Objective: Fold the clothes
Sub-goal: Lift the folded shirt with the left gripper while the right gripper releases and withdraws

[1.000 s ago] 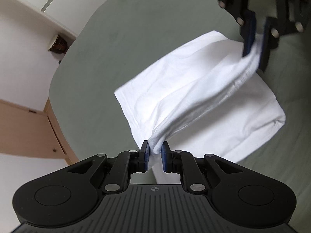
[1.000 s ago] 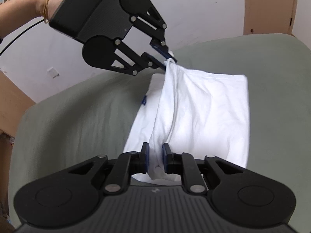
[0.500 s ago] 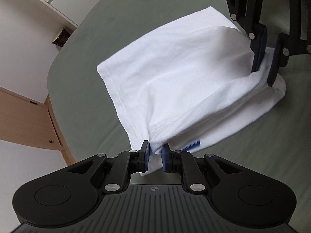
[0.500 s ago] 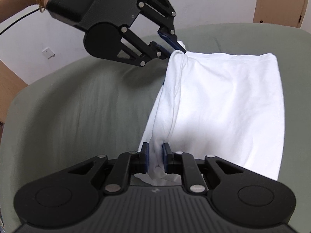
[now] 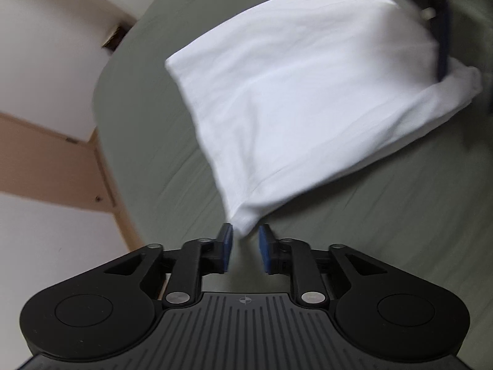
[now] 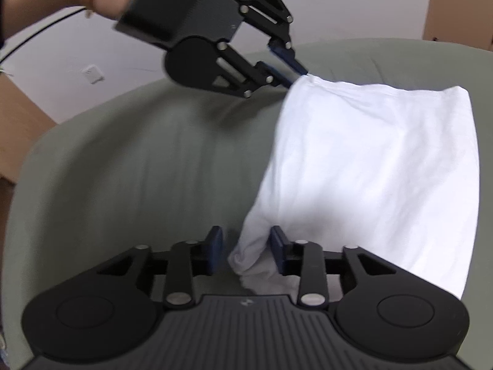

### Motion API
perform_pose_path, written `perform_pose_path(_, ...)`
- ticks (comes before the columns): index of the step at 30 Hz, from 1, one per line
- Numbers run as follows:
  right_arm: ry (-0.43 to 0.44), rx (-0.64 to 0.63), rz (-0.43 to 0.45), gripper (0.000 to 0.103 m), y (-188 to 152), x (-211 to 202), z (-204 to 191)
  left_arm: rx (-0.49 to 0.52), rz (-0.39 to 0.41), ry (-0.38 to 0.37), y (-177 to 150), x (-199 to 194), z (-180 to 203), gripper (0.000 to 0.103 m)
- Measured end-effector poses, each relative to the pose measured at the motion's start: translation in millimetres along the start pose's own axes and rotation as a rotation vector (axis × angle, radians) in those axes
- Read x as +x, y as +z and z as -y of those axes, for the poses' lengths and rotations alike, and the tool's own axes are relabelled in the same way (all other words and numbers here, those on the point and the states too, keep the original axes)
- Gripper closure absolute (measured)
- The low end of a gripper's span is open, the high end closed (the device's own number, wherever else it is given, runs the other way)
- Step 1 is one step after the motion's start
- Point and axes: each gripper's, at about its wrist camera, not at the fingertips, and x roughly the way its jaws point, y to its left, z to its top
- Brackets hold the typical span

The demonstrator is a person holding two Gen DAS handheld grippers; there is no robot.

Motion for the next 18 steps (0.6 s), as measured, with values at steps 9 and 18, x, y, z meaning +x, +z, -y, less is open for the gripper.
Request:
perform_pose_path(9, -0.078, 0.063, 0.06, 0.06, -21.3, -56.7, 49.6, -0.307, 0.049, 0.011, 61.6, 1.8, -41.7, 0.059)
perform_pose_path(18, -0.144, 0.152, 0.066, 0.06, -39.6, -87.6, 95.0, -0.541, 0.008, -0.068, 74.9, -16.4, 10.6, 0.059)
